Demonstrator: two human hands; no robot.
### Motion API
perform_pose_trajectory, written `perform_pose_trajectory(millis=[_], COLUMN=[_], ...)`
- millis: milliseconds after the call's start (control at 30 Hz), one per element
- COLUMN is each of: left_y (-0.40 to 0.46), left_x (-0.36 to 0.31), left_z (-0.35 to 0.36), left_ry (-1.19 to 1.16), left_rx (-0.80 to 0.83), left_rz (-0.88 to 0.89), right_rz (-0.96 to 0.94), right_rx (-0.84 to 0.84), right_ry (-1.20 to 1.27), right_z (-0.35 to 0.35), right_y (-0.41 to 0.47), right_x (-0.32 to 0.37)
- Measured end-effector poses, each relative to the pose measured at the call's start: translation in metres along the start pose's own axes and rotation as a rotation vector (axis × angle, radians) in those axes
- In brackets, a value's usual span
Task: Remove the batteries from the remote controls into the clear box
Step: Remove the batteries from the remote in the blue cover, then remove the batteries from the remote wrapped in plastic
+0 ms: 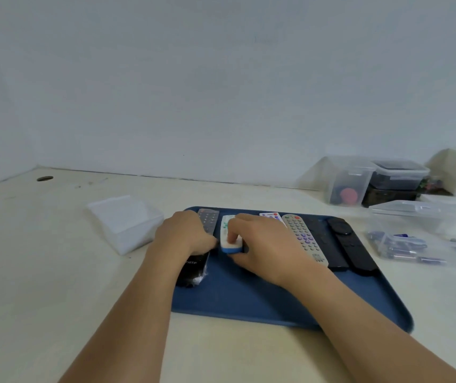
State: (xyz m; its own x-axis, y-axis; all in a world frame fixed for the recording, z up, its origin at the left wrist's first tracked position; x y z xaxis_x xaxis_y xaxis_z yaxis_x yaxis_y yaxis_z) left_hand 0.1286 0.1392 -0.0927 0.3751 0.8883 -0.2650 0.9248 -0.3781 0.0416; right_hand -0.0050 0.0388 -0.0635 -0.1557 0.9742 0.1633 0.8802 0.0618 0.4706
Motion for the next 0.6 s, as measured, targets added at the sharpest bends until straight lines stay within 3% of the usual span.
perform_pose_trajectory(millis=[200,467,533,600], left_y=[0.000,0.002,0.002,0.002], left_x=[-0.009,-0.004,-0.002,-0.002], left_z=[0.002,0.001,-0.002,-0.006], left_ry=[-0.024,-0.097,-0.209,-0.575], left_rx=[-0.035,-0.084,-0.073,-0.004], left_rz=[0.049,0.000,-0.022,-0.052], right_rz=[0.043,0.071,0.103,0.159], right_rx=[-0.068,0.093,0.088,0.004], right_ry=[0.059,0.038,0.090,0.219], right_z=[-0.008,0.011,0.011,0.005], right_y=[0.000,0.000,0.000,0.000], right_x=[-0.008,-0.014,-0.019,-0.024])
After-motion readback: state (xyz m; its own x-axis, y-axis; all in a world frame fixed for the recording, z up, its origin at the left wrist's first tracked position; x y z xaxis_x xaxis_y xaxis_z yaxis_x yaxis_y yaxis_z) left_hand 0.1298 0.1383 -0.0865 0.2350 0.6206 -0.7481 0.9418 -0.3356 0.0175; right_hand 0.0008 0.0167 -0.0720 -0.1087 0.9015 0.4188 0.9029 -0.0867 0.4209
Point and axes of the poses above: each hand's wrist, its own y-axis towards the middle knuckle, its own z-axis out of the palm, x = y × z, the point moved 6 cm from there along y, towards the middle knuckle, and after that the axes turned 3 degrees about -x, right-handed, at the moved point
